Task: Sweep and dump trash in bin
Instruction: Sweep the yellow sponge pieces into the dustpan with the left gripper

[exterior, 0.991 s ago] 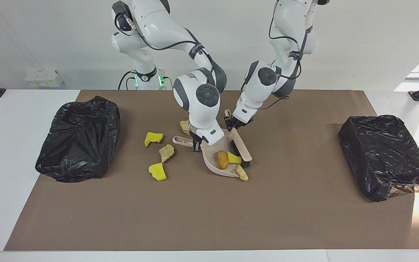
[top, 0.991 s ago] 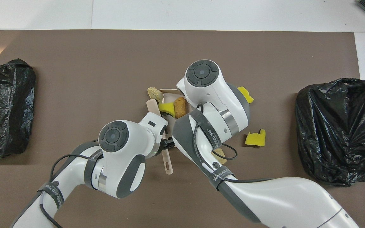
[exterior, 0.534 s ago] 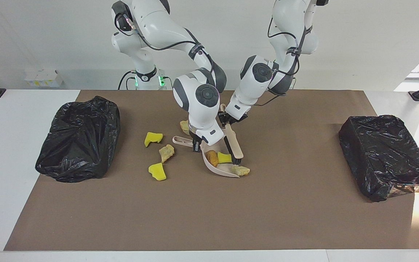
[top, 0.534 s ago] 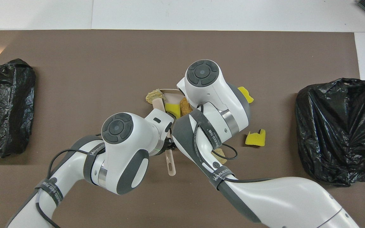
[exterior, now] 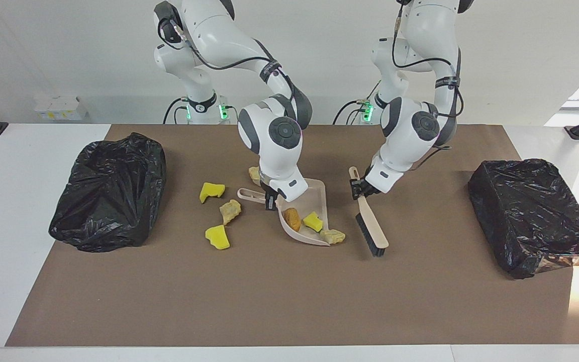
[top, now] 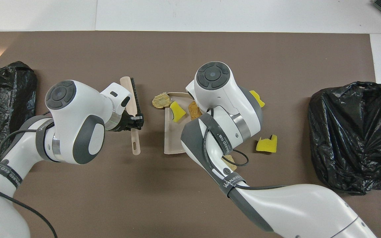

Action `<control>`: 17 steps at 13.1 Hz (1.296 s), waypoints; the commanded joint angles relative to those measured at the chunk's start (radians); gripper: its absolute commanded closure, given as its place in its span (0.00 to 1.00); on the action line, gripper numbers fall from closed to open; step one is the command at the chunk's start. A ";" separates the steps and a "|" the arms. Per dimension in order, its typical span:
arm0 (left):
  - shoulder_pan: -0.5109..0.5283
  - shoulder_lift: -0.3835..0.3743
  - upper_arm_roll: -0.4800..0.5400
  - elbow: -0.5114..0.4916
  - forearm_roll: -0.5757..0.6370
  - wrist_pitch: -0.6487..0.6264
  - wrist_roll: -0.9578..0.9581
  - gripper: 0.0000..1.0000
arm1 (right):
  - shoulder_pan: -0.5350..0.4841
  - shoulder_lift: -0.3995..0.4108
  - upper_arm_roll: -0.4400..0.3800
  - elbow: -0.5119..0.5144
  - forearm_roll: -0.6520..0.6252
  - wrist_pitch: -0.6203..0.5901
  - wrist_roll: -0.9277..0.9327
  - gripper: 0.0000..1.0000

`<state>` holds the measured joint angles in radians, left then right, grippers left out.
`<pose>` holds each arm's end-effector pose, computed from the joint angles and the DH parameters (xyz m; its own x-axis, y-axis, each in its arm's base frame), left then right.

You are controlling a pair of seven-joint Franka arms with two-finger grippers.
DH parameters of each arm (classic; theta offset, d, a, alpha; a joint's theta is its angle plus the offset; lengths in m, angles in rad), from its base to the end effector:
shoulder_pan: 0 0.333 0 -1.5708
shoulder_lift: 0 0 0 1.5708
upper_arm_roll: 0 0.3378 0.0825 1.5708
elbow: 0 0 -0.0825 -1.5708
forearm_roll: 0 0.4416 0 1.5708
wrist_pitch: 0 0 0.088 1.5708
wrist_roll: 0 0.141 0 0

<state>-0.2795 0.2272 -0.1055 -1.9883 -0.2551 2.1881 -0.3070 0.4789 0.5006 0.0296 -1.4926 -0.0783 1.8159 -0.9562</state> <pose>0.5916 -0.2560 0.3036 0.9918 0.0637 -0.1105 0.0851 -0.9759 0.2008 0.6459 0.3467 0.3300 0.0734 0.9862 -0.1485 0.9897 -0.0904 -0.1113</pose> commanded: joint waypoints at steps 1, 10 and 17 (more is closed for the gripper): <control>-0.041 0.052 -0.010 0.039 0.024 -0.025 0.060 1.00 | -0.013 -0.013 0.009 -0.017 0.018 0.014 0.002 1.00; -0.161 0.035 -0.008 0.042 -0.012 -0.076 0.000 1.00 | -0.013 -0.016 0.009 -0.021 0.018 0.000 0.011 1.00; -0.001 0.015 0.003 0.049 0.004 -0.094 -0.012 1.00 | -0.061 -0.031 0.009 -0.037 0.026 -0.003 -0.047 1.00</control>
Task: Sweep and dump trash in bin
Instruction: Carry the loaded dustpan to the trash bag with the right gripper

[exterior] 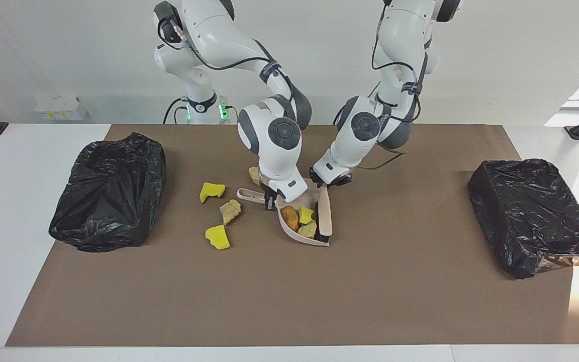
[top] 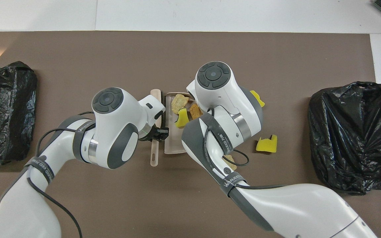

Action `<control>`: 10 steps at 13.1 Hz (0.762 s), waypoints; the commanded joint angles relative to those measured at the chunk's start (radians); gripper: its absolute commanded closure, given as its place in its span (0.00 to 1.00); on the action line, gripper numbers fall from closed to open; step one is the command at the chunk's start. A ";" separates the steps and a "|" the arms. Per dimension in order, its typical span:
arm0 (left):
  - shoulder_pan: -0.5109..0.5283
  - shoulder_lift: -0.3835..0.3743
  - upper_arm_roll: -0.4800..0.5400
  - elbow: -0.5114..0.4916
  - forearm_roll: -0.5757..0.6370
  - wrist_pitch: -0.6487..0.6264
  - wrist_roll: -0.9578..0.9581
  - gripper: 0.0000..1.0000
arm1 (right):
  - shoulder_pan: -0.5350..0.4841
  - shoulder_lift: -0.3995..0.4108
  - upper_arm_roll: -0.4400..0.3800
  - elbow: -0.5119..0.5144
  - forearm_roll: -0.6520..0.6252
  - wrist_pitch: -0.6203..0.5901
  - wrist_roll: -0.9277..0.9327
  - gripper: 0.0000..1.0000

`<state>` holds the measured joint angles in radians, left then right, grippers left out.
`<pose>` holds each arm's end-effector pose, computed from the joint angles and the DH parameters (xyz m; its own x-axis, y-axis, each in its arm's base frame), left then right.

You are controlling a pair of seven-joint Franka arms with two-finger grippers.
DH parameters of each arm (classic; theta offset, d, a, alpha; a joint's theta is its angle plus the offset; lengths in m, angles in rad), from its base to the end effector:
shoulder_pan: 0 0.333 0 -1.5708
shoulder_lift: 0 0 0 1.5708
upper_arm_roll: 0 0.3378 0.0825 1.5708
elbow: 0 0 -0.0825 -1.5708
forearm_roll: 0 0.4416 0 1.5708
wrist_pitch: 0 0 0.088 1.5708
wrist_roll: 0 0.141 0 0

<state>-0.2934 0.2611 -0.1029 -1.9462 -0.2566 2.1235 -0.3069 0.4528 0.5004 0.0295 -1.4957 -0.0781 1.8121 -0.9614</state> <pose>0.5915 -0.2664 0.2974 0.9855 0.0409 -0.1645 0.0721 -0.9793 0.1890 0.6535 0.3290 0.3284 0.0934 0.9840 -0.1515 0.9867 -0.1118 -0.1176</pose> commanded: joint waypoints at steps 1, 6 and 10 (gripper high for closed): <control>0.032 -0.025 0.005 0.012 0.007 -0.045 -0.012 1.00 | -0.052 -0.040 0.009 -0.038 0.043 0.001 -0.059 1.00; 0.135 0.000 0.009 0.159 0.140 -0.172 0.002 1.00 | -0.187 -0.170 0.009 -0.133 0.116 0.021 -0.176 1.00; 0.154 0.017 0.009 0.216 0.166 -0.229 0.006 1.00 | -0.308 -0.299 0.007 -0.242 0.135 0.024 -0.230 1.00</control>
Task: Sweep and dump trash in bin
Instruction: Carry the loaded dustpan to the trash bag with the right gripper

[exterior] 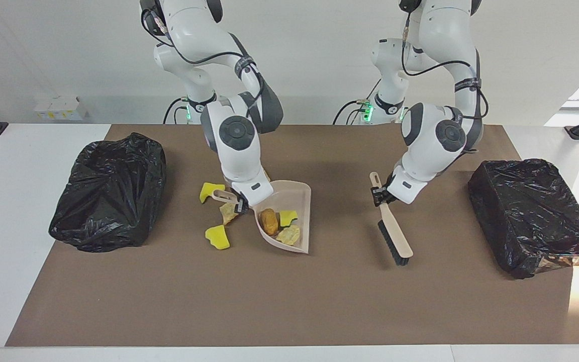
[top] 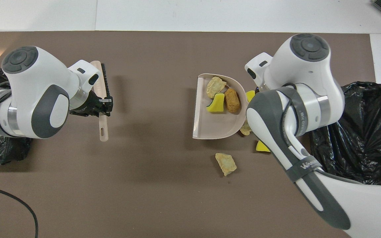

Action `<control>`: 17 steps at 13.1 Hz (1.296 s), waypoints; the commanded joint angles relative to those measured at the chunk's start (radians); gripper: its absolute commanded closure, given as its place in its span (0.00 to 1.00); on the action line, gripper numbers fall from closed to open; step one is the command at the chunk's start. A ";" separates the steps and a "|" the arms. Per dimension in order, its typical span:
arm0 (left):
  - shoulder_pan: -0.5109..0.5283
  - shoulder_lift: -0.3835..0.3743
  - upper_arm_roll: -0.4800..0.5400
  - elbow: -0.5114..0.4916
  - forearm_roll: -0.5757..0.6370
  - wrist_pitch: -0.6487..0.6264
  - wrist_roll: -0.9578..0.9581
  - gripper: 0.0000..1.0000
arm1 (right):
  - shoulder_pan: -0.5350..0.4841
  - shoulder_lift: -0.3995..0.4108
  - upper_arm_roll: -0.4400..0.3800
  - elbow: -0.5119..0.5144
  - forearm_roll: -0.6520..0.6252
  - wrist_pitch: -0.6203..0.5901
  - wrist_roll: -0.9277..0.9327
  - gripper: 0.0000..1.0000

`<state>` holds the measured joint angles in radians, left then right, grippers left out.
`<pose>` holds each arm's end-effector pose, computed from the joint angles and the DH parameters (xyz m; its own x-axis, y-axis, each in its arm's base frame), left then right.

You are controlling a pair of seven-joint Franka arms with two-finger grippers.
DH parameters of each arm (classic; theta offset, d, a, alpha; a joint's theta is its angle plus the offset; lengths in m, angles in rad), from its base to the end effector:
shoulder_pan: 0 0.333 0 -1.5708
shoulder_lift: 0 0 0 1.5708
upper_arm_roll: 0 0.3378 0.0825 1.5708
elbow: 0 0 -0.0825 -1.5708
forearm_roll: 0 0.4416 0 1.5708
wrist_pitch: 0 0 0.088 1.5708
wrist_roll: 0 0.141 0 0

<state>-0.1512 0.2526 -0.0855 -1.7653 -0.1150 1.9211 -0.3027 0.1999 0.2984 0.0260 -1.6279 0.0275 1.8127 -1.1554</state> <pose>0.6515 -0.1664 0.3755 0.9857 0.1053 -0.1313 0.1176 -0.9890 0.0896 0.6743 0.1569 0.4053 0.1961 0.9805 -0.0152 0.9735 -0.1965 -0.1172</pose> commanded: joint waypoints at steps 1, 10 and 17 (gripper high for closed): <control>0.012 0.025 -0.008 0.035 0.024 -0.030 0.002 1.00 | -0.095 -0.131 0.011 -0.137 0.031 0.025 -0.065 1.00; -0.158 -0.102 -0.014 -0.221 0.020 0.128 -0.189 1.00 | -0.523 -0.300 0.005 -0.297 0.026 0.008 -0.592 1.00; -0.453 -0.386 -0.019 -0.650 0.008 0.245 -0.447 1.00 | -0.720 -0.298 -0.001 -0.280 -0.191 0.103 -0.859 1.00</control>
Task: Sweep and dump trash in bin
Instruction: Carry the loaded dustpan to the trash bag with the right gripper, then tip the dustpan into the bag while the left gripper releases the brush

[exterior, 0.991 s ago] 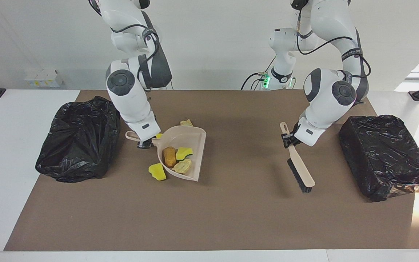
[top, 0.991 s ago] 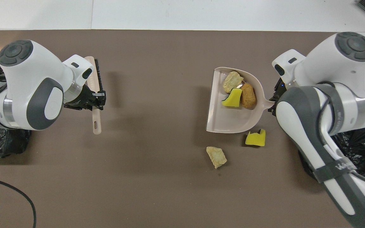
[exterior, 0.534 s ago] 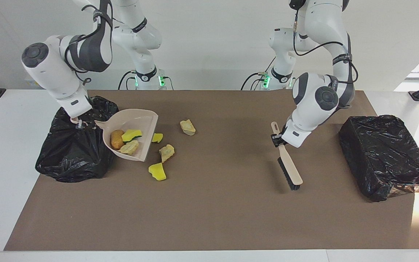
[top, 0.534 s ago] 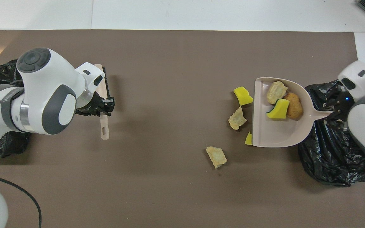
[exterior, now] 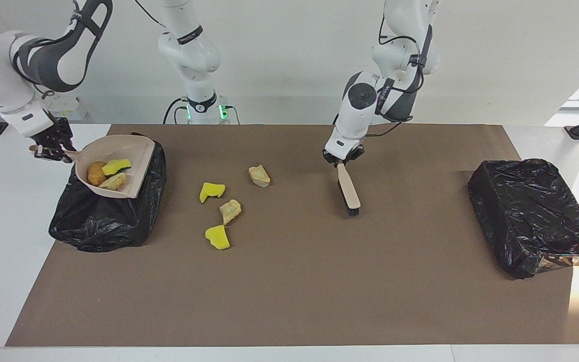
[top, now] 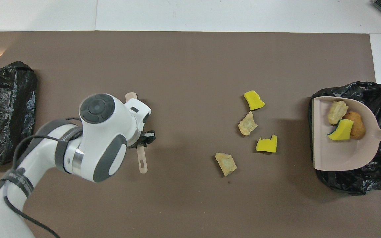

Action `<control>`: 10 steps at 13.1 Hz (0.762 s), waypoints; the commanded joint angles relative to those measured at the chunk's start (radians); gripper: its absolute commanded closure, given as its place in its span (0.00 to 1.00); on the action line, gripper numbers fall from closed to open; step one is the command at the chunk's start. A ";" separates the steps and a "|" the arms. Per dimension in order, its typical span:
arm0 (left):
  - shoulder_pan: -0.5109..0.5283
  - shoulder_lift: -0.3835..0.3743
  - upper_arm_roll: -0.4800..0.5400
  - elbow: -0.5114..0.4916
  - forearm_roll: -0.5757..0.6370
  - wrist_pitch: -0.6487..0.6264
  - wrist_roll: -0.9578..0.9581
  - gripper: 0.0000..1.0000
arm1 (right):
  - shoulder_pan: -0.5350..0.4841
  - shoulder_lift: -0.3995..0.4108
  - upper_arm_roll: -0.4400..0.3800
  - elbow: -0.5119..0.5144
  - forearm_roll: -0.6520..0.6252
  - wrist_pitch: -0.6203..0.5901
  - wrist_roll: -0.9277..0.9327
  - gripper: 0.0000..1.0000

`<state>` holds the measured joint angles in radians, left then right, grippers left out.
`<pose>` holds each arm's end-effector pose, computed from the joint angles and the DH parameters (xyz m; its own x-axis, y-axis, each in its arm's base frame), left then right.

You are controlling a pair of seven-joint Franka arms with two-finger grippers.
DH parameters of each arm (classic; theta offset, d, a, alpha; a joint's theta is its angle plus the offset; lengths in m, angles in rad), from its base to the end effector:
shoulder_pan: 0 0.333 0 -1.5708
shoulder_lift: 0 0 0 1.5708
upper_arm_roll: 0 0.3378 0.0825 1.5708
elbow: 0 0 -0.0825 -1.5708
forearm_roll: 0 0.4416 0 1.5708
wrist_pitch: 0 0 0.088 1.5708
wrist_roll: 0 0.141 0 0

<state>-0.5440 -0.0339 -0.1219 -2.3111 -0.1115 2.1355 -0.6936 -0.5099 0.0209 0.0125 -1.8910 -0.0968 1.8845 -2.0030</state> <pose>0.4103 -0.3323 0.2977 0.9822 0.0955 -0.1620 0.0918 -0.9953 -0.0300 0.5378 -0.3038 0.4561 0.0317 0.9970 -0.0704 0.9973 -0.0362 -0.0641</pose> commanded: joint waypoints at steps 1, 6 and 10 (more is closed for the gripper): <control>-0.085 -0.124 0.018 -0.134 -0.010 0.030 -0.061 1.00 | -0.004 -0.018 0.012 -0.017 -0.122 0.056 0.012 1.00; -0.090 -0.139 0.018 -0.211 -0.146 0.108 -0.044 1.00 | 0.086 -0.015 0.017 -0.028 -0.381 0.056 0.317 1.00; -0.048 -0.103 0.025 -0.156 -0.154 0.097 0.057 0.00 | 0.232 -0.019 0.018 -0.033 -0.553 -0.042 0.438 1.00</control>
<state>-0.6166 -0.1458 -0.1061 -2.4894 -0.2495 2.2254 -0.6789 -0.3274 0.0216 0.0286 -1.9069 -0.5805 1.8835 -1.6115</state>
